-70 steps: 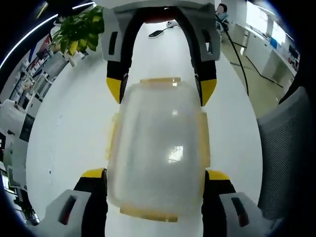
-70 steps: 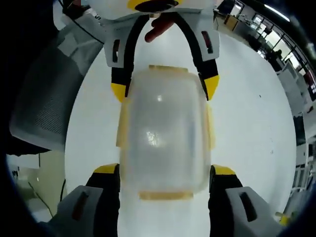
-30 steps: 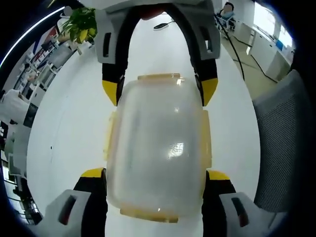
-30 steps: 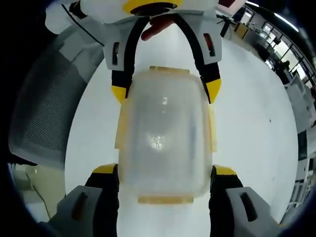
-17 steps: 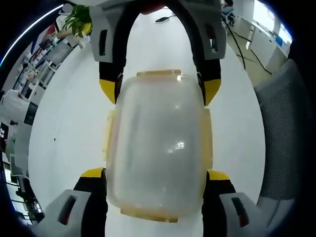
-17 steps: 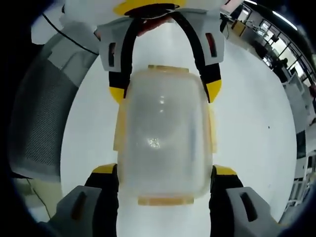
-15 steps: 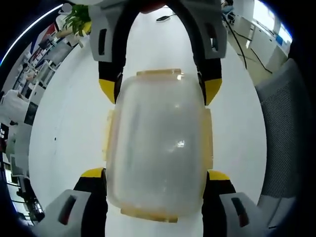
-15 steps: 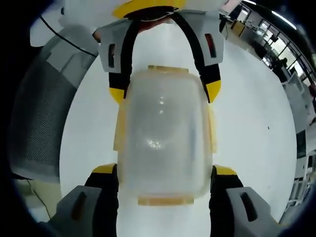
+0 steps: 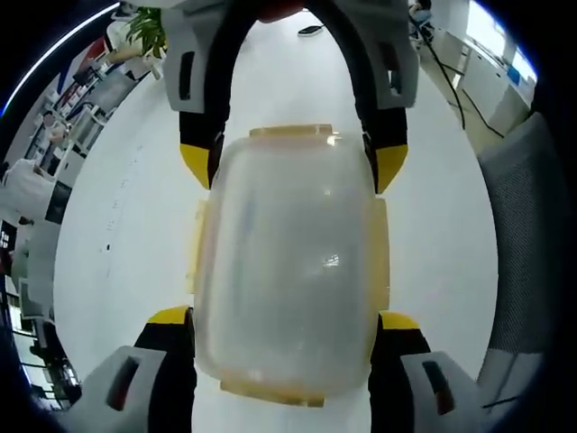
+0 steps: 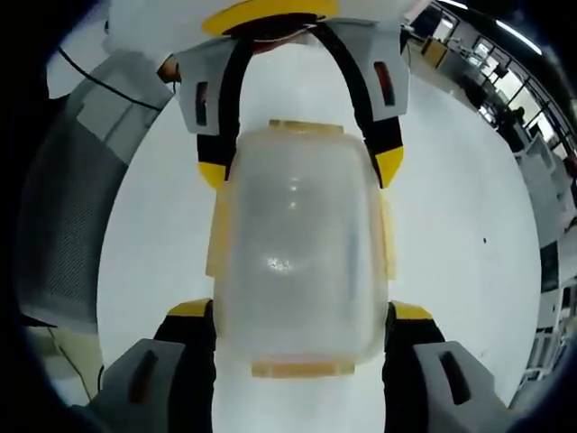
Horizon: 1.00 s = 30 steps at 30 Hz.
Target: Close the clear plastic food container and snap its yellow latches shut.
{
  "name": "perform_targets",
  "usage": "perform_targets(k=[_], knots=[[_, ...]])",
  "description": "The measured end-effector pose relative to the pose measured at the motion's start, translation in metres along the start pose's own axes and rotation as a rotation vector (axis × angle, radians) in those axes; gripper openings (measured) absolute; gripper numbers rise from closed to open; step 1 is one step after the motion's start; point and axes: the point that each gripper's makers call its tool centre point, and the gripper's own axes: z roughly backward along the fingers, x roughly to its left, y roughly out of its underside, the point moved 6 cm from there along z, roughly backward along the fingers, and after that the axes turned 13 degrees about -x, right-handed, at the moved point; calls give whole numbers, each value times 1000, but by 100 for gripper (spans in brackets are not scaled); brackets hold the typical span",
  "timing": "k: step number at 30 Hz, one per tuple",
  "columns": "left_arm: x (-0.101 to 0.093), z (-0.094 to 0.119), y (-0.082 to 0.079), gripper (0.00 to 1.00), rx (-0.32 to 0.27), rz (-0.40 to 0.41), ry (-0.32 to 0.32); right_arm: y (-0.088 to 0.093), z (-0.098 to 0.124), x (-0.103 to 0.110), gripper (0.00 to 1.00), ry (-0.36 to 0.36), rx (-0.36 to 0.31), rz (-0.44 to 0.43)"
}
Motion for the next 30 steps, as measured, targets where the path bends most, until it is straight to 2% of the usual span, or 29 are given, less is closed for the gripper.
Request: perform_targets(k=[8, 30], knots=[[19, -4, 3, 76, 23, -31, 16, -2, -3, -15, 74, 14, -10, -27], [70, -12, 8, 76, 25, -76, 34, -1, -8, -65, 75, 42, -25, -72]])
